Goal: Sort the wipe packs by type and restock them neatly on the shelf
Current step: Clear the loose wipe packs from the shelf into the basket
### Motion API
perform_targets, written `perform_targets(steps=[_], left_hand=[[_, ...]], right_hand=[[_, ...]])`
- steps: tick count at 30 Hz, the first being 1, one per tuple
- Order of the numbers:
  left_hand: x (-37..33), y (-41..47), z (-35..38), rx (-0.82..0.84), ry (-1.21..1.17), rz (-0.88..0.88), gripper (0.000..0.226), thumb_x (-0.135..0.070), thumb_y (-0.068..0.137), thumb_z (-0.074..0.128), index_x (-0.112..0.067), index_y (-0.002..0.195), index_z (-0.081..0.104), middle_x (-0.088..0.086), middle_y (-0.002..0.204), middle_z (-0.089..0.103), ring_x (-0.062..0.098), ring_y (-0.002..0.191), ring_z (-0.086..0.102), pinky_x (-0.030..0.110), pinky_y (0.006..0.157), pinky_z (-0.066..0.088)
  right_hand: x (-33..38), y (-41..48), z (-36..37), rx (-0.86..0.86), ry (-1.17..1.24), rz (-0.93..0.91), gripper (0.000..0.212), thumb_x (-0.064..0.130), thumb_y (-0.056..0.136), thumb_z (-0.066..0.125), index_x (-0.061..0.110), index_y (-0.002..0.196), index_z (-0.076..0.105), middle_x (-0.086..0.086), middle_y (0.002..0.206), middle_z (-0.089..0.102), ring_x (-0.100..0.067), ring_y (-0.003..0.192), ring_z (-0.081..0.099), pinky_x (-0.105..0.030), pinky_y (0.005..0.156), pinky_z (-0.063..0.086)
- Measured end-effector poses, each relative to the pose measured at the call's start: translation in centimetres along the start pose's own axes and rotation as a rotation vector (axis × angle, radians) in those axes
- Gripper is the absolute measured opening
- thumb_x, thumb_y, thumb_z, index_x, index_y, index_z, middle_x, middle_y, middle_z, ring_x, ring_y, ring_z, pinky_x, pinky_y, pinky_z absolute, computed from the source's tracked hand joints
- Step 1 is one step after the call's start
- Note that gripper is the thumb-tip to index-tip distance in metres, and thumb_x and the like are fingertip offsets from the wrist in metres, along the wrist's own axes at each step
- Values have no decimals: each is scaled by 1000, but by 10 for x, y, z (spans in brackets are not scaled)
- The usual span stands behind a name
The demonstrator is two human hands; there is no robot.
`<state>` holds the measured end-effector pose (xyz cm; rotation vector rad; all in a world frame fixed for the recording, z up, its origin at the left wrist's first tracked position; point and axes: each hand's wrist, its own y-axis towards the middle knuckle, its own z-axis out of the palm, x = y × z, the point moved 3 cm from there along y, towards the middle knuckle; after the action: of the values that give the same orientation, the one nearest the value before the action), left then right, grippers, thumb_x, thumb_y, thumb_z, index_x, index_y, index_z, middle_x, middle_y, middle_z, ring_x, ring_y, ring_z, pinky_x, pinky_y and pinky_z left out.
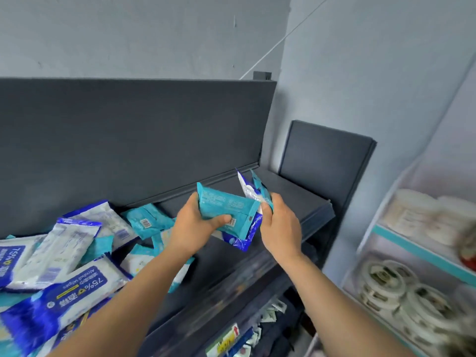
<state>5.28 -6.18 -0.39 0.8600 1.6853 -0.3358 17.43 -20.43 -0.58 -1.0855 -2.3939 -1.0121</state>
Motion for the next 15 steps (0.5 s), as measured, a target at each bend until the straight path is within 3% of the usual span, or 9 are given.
perform_targets(steps=[5, 8, 12, 15], left_hand=[[-21, -47, 41, 195, -42, 69, 44, -15, 69, 85, -26, 99, 55, -7, 99, 71, 9, 91, 68, 40, 86, 55], [-28, -71, 67, 288, -89, 71, 45, -14, 70, 84, -22, 103, 55, -3, 102, 72, 15, 93, 70, 47, 85, 55], [-48, -113, 113, 435, -75, 104, 41, -14, 72, 83, -24, 100, 54, -4, 104, 71, 10, 91, 69, 39, 83, 57], [-61, -155, 156, 523, -64, 111, 43, -14, 70, 85, -22, 100, 55, -3, 102, 71, 13, 92, 69, 44, 85, 56]], right_hand=[[-30, -62, -64, -99, -104, 103, 28, 28, 102, 37, 13, 122, 50, -8, 105, 65, -30, 93, 59, -32, 64, 36], [-47, -93, -94, -113, -128, 148, 28, 28, 102, 37, 13, 122, 50, -8, 100, 64, -31, 89, 61, -34, 63, 42], [-80, -143, -141, -166, -200, 224, 28, 26, 101, 39, 11, 120, 52, -11, 100, 65, -35, 89, 61, -36, 63, 41], [-108, -189, -183, -209, -245, 287, 30, 27, 101, 40, 12, 125, 51, -12, 104, 66, -34, 93, 62, -40, 70, 47]])
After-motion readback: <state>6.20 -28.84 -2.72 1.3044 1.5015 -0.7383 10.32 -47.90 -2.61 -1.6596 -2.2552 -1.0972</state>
